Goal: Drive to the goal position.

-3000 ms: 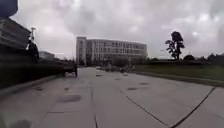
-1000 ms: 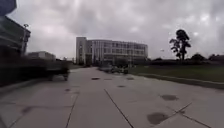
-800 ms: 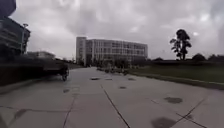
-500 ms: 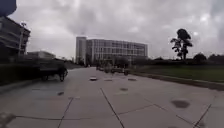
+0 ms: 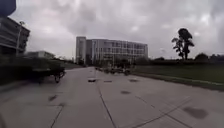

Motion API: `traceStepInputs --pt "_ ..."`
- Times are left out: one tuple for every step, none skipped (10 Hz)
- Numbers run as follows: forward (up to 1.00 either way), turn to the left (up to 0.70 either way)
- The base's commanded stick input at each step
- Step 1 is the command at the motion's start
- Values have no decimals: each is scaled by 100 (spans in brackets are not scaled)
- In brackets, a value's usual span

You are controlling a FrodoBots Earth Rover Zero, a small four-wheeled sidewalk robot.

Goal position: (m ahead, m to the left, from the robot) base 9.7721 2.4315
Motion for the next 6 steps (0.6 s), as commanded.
traceStepInputs --pt "70 3" --pt "70 2" --pt "70 3" --pt "70 3" --pt "70 12" --pt "70 31"
